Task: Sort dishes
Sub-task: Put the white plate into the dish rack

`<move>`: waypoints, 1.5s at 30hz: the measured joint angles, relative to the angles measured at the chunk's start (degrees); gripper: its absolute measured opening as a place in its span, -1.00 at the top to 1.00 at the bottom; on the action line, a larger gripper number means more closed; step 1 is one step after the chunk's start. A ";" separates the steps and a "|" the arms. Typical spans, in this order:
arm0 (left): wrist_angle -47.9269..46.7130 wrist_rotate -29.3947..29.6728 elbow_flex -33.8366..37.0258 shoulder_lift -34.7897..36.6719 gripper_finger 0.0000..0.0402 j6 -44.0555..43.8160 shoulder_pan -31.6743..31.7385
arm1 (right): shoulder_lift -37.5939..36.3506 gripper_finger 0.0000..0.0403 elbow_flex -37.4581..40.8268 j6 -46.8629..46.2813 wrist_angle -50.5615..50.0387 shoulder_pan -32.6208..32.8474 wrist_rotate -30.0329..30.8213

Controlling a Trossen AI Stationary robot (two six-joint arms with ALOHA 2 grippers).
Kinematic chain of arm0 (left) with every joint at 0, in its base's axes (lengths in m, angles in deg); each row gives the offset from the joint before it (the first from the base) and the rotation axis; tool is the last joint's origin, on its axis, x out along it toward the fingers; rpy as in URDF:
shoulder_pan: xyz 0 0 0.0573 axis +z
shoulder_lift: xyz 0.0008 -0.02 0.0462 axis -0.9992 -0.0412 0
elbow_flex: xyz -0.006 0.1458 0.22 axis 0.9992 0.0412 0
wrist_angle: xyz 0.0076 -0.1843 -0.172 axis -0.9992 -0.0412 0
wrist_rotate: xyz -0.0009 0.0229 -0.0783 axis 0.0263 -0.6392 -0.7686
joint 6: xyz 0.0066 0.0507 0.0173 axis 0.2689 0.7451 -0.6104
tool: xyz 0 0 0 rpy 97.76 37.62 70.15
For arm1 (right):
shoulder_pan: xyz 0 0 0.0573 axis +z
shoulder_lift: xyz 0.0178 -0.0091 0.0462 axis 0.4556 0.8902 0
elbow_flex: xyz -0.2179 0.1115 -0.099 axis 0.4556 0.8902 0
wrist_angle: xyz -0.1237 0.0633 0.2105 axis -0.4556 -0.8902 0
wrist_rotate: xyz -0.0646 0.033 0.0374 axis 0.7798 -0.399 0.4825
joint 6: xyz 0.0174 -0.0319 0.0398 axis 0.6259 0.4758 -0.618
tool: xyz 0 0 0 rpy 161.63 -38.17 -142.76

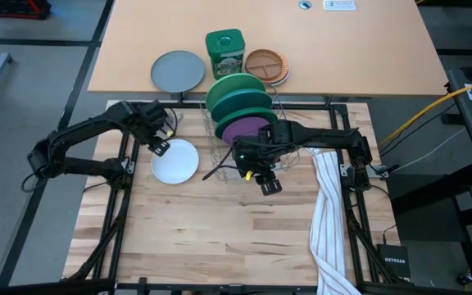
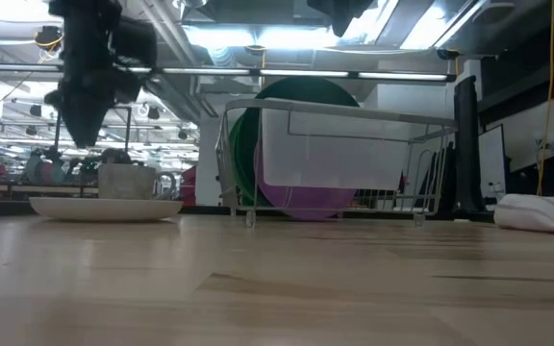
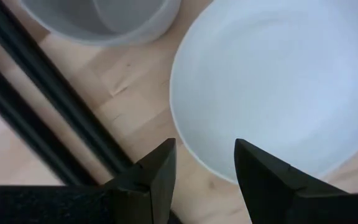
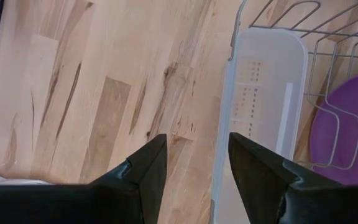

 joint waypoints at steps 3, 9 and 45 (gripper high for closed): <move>4.65 0.01 4.34 0.58 0.25 -1.66 -0.02 | 0.00 0.13 0.00 0.00 0.00 0.02 0.00; 11.62 0.03 11.28 0.67 0.25 -3.56 0.43 | 0.00 0.13 0.00 0.00 -0.02 0.02 0.00; 31.87 -5.39 26.70 0.72 0.87 -10.84 3.83 | 0.00 0.13 0.00 0.00 0.00 0.01 0.00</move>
